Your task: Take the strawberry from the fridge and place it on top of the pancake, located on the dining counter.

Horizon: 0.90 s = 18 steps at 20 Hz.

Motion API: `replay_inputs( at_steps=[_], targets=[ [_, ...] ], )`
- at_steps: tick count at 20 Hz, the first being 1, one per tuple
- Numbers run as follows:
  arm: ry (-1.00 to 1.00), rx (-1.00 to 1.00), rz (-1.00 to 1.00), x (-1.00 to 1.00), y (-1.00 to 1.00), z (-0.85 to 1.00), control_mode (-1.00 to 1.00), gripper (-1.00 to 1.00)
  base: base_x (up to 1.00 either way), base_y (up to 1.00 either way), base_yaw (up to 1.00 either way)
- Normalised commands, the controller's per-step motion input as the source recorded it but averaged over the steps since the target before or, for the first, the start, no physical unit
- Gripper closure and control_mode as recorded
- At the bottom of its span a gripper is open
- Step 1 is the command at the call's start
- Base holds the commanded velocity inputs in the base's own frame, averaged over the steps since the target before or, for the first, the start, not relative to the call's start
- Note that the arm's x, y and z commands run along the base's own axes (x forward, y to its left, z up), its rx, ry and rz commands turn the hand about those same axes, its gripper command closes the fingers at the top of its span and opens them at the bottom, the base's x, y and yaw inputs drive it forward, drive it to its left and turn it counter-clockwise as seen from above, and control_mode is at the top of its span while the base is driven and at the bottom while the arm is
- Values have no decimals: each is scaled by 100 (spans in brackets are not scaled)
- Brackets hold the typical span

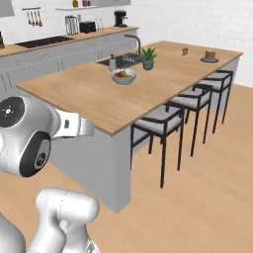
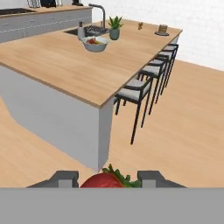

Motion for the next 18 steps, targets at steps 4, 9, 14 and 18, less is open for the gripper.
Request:
replay_inputs(
  at_steps=[4,9,14,18],
  targets=[
    [0,0,0,0,0,0,100,100,70,-100,22],
    [0,0,0,0,0,0,100,100,68,-100,22],
    [0,0,0,0,0,0,100,100,55,-100,21],
    [0,0,0,0,0,0,100,100,56,-100,21]
  ],
)
